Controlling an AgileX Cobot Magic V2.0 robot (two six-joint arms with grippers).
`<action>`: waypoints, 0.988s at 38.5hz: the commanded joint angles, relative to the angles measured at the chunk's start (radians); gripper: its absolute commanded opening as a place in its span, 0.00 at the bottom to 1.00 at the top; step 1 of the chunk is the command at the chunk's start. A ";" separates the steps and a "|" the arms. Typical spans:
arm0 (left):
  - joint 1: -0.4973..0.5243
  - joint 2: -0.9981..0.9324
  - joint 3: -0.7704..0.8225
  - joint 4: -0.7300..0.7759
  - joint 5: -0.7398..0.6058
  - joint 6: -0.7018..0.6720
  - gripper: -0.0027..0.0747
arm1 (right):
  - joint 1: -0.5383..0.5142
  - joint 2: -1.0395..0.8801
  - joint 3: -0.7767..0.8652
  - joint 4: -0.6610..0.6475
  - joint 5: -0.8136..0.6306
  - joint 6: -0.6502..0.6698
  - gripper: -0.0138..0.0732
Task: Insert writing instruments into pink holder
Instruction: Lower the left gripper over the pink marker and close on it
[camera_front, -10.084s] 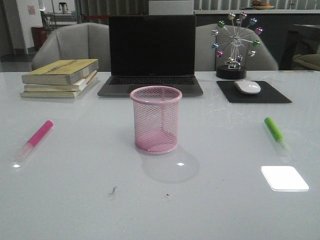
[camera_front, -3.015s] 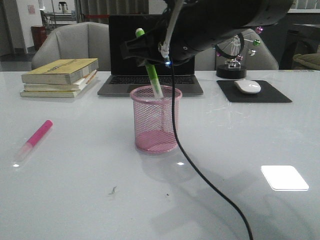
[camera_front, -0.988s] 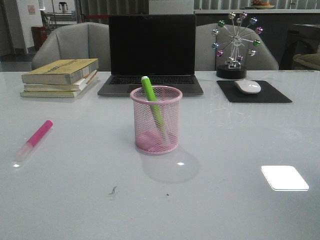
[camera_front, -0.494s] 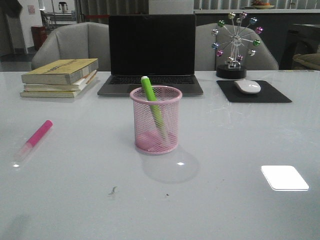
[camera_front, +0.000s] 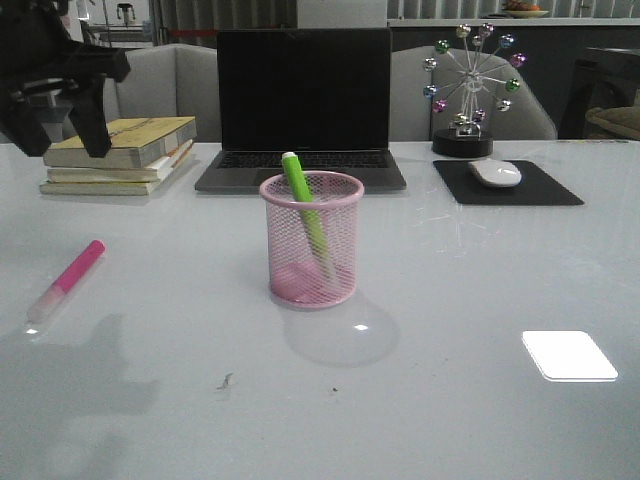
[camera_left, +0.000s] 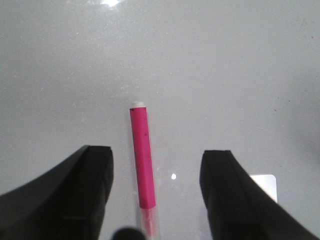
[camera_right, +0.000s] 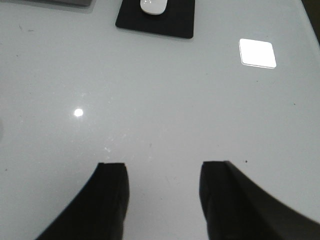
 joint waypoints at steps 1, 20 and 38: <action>-0.007 -0.003 -0.061 -0.008 -0.004 -0.018 0.61 | -0.006 -0.005 -0.028 -0.043 -0.038 -0.008 0.67; -0.007 0.134 -0.068 -0.008 0.013 -0.030 0.61 | -0.006 -0.005 -0.028 -0.073 -0.026 -0.001 0.67; -0.007 0.205 -0.068 -0.005 0.001 -0.030 0.61 | -0.006 -0.005 -0.028 0.031 -0.026 0.001 0.67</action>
